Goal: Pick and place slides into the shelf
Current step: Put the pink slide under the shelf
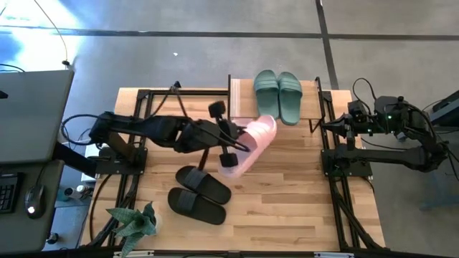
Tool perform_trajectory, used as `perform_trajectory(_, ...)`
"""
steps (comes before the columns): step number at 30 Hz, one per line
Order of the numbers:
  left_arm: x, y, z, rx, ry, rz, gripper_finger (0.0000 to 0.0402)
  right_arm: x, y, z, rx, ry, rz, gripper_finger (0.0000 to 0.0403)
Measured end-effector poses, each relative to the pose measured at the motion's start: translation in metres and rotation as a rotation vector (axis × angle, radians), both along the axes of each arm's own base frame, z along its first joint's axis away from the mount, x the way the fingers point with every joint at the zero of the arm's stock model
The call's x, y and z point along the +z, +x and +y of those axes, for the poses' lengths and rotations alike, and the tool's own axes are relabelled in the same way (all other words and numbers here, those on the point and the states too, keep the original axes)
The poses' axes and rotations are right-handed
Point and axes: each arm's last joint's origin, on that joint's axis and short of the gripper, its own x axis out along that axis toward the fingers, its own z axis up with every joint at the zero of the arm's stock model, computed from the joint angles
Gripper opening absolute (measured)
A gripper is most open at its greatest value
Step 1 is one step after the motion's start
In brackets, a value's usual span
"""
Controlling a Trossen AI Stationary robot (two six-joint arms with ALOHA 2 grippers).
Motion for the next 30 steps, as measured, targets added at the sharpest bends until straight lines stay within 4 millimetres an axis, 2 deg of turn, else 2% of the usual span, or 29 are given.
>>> perform_trajectory(5,-0.019,0.024,-0.004,-0.050,-0.008,0.024,0.0000,0.000,0.000,0.000,0.000,0.000,0.000,0.0002)
perform_trajectory(14,-0.058,0.053,-0.015,-0.097,0.043,0.141,0.0000,0.000,0.000,0.000,0.000,0.000,0.000,0.0002)
perform_trajectory(16,-0.069,0.055,-0.019,-0.108,0.064,0.211,0.0000,0.000,0.000,0.000,0.000,0.000,0.000,0.0002)
perform_trajectory(21,-0.084,0.066,-0.026,-0.121,0.074,0.232,0.0000,0.000,0.000,0.000,0.000,0.000,0.000,0.0002)
perform_trajectory(24,-0.098,0.069,-0.025,-0.114,0.085,0.306,0.0000,0.000,0.000,0.000,0.000,0.000,0.000,0.0002)
perform_trajectory(26,-0.105,0.077,-0.027,-0.118,0.083,0.296,0.0000,0.000,0.000,0.000,0.000,0.000,0.000,0.0002)
perform_trajectory(28,-0.115,0.075,-0.027,-0.120,0.087,0.367,0.0000,0.000,0.000,0.000,0.000,0.000,0.000,0.0002)
perform_trajectory(30,-0.124,0.084,-0.028,-0.115,0.089,0.358,0.0000,0.000,0.000,0.000,0.000,0.000,0.000,0.0002)
